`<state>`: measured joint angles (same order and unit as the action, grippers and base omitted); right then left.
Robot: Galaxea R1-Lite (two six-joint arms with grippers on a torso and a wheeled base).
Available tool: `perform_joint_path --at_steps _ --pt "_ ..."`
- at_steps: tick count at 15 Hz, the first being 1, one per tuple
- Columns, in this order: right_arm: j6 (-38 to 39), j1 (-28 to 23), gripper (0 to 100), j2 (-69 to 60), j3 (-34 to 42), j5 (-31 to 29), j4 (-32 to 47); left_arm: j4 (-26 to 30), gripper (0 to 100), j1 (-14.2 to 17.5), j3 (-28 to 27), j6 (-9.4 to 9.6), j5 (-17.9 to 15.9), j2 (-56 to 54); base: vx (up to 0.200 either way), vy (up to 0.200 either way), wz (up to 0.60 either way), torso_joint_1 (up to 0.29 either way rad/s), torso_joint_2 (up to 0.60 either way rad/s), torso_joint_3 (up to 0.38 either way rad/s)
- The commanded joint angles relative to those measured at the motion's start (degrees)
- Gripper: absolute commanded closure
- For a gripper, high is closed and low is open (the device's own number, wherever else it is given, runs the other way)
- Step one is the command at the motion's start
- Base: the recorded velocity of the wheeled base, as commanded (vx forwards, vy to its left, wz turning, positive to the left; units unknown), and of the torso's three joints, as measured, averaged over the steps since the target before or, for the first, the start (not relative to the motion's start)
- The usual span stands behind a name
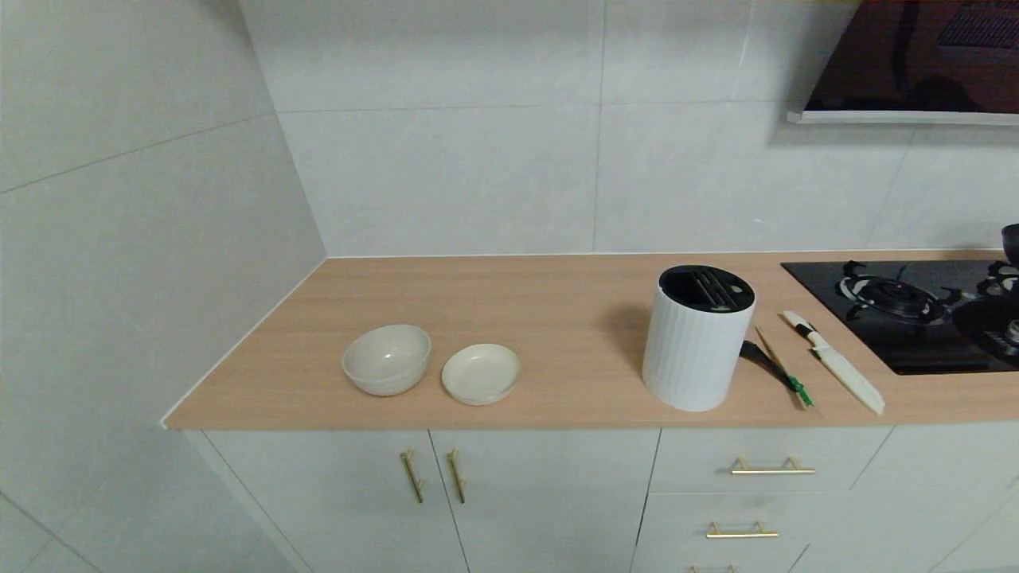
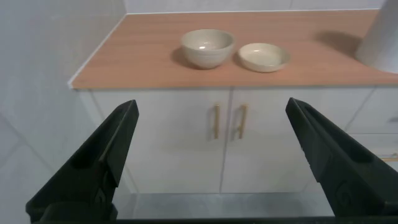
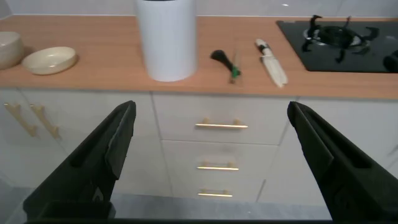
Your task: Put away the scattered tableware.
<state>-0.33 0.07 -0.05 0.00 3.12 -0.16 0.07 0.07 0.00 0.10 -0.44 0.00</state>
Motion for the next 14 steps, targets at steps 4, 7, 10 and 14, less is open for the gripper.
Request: perform_joint_path --at_steps 4,7,10,14 --pt "0.0 0.0 0 0.0 0.0 0.0 0.0 0.0 0 0.0 0.0 -0.01 0.0 0.1 0.0 0.2 0.0 0.002 0.0 0.01" --pt "0.0 0.0 0 0.0 0.0 0.0 0.0 0.0 0 0.0 0.0 -0.01 0.0 0.1 0.0 0.2 0.0 0.002 0.0 0.007" --pt "0.0 0.0 0 0.0 0.0 0.1 0.0 0.0 0 0.0 0.0 -0.01 0.0 0.0 0.0 0.2 0.0 0.006 0.0 0.001" --pt "0.0 0.0 0 0.0 0.0 0.1 0.0 0.0 0 0.0 0.0 -0.01 0.0 0.1 0.0 0.2 0.0 0.0 0.0 0.001"
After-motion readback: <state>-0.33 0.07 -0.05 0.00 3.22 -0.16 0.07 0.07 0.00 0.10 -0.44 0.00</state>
